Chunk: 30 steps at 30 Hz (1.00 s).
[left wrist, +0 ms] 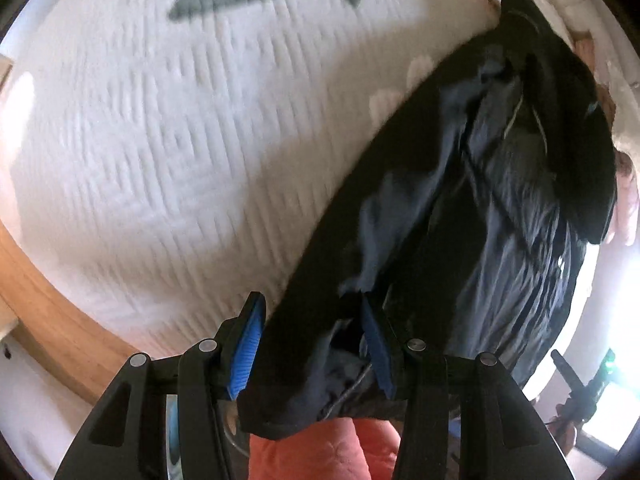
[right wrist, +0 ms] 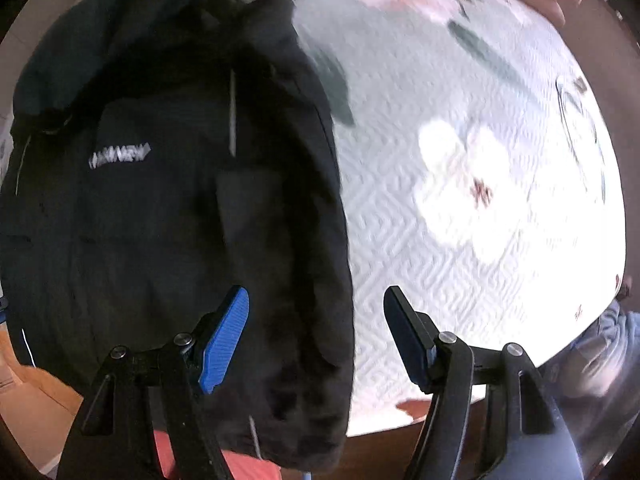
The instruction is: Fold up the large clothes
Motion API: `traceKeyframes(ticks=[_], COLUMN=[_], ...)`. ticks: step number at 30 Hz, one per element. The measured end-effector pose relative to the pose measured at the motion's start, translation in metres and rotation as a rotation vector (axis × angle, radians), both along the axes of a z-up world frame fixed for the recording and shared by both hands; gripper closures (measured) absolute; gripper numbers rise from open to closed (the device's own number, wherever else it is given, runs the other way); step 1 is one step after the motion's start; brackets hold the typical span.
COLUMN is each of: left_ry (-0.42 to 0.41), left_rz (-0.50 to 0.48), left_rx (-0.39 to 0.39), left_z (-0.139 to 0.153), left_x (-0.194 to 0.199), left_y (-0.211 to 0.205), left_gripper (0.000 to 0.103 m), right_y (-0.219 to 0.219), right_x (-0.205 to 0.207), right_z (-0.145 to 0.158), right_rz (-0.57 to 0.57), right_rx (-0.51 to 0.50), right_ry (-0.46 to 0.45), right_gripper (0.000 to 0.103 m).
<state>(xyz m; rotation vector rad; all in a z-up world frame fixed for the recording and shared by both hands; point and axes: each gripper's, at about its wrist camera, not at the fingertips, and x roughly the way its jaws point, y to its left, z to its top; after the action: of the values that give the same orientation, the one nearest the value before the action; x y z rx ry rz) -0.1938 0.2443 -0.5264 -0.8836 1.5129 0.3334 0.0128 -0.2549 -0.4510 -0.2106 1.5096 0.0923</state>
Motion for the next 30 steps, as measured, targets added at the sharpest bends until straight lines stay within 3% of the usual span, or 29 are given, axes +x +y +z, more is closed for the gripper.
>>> traceKeyframes(ticks=[6,9,10,11,13,14,17,19,22,26,27,28,30], left_ry=[-0.024,-0.057,-0.065,-0.077,-0.112,-0.125,-0.155,-0.13,-0.053,-0.048,-0.051,-0.055,-0.076], left_rz=[-0.024,-0.061,-0.074,-0.094,-0.115,-0.123,-0.135,-0.13,-0.147,-0.152,-0.155,-0.158,-0.157], left_rx=[0.013,0.007,0.002,-0.004,-0.051,-0.079,-0.144,-0.143,-0.112,-0.089,-0.082,-0.08,-0.083], left_z=[-0.002,0.005,0.008,0.012,0.015,0.017,0.017,0.011,-0.011,-0.015,-0.012,-0.008,0.003], left_x=[-0.004,-0.004,-0.002,0.0,0.006,0.008,0.011,0.017,0.013,0.015,0.017,0.016,0.026], left_y=[-0.018,-0.027,-0.031,-0.035,-0.045,-0.047,-0.053,-0.052,-0.055,-0.065,-0.067,-0.066,-0.077], left_gripper=[0.055,0.079,0.08,0.08,0.08,0.08,0.074,0.055,0.054,0.054,0.064,0.081,0.088], right_y=[-0.022,-0.031,-0.032,-0.035,-0.032,-0.029,-0.02,-0.02,-0.033,-0.042,-0.041,-0.038,-0.036], right_x=[-0.028,-0.04,-0.043,-0.043,-0.049,-0.051,-0.061,-0.062,-0.064,-0.058,-0.058,-0.059,-0.057], right_z=[-0.012,-0.022,-0.026,-0.03,-0.037,-0.036,-0.022,-0.022,-0.041,-0.058,-0.057,-0.054,-0.047], right_rz=[-0.034,-0.055,-0.06,-0.065,-0.059,-0.043,0.032,0.044,0.002,-0.008,0.0,0.021,0.043], right_rx=[0.03,0.061,0.074,0.086,0.144,0.15,0.145,0.149,0.175,0.2,0.203,0.203,0.206], right_ry=[0.076,0.119,0.134,0.148,0.194,0.195,0.164,0.175,0.261,0.318,0.323,0.321,0.314], right_gripper=[0.032,0.032,0.032,0.038,0.061,0.068,0.069,0.066,0.059,0.052,0.051,0.053,0.076])
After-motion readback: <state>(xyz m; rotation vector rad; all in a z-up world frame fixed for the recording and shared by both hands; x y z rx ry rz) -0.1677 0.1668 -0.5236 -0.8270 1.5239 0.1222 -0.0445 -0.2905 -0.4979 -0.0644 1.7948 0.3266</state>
